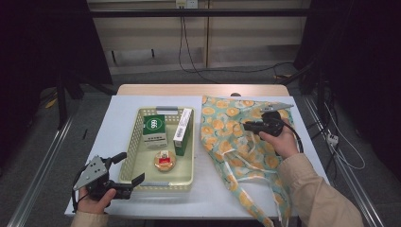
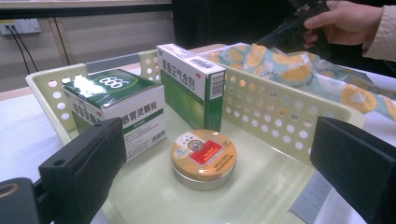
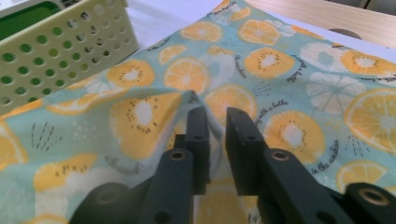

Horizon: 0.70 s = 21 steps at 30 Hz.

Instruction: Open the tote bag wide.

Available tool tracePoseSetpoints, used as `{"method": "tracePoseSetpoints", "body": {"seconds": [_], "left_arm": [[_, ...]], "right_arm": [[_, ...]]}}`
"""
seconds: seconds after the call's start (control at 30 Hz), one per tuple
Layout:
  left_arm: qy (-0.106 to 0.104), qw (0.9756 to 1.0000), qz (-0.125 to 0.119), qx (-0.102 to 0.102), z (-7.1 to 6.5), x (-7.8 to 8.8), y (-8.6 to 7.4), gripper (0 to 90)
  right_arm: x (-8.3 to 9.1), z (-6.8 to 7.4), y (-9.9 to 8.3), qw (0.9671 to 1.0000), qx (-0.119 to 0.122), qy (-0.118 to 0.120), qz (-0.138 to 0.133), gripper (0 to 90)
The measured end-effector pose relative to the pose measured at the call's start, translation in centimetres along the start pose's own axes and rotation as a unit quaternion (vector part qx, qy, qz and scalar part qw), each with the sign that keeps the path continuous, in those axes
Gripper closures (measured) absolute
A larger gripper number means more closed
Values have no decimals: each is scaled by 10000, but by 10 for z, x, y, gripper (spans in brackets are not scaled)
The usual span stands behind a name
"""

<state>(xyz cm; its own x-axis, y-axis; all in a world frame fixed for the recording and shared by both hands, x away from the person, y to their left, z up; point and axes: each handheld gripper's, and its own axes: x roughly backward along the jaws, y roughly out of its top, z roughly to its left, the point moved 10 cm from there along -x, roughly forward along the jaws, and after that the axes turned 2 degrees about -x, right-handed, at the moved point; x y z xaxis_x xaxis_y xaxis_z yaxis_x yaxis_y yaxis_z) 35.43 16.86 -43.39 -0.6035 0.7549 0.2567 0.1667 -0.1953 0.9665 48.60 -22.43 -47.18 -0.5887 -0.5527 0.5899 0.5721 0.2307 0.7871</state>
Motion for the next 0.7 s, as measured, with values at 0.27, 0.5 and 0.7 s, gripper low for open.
{"method": "tracePoseSetpoints", "body": {"seconds": [0.27, 0.5, 0.7], "left_arm": [[-1, 10000, -14, 34, 0, 0, 0, 33], [5, 10000, -10, 10, 0, 0, 0, 33], [-5, 10000, 2, 4, -1, -1, 0, 33]], "right_arm": [[31, 17, -10, 9994, 284, -136, -131, 344], [52, 34, -21, 9985, 533, -50, -129, 260], [65, 49, -33, 9977, 641, 131, -153, 266]]}}
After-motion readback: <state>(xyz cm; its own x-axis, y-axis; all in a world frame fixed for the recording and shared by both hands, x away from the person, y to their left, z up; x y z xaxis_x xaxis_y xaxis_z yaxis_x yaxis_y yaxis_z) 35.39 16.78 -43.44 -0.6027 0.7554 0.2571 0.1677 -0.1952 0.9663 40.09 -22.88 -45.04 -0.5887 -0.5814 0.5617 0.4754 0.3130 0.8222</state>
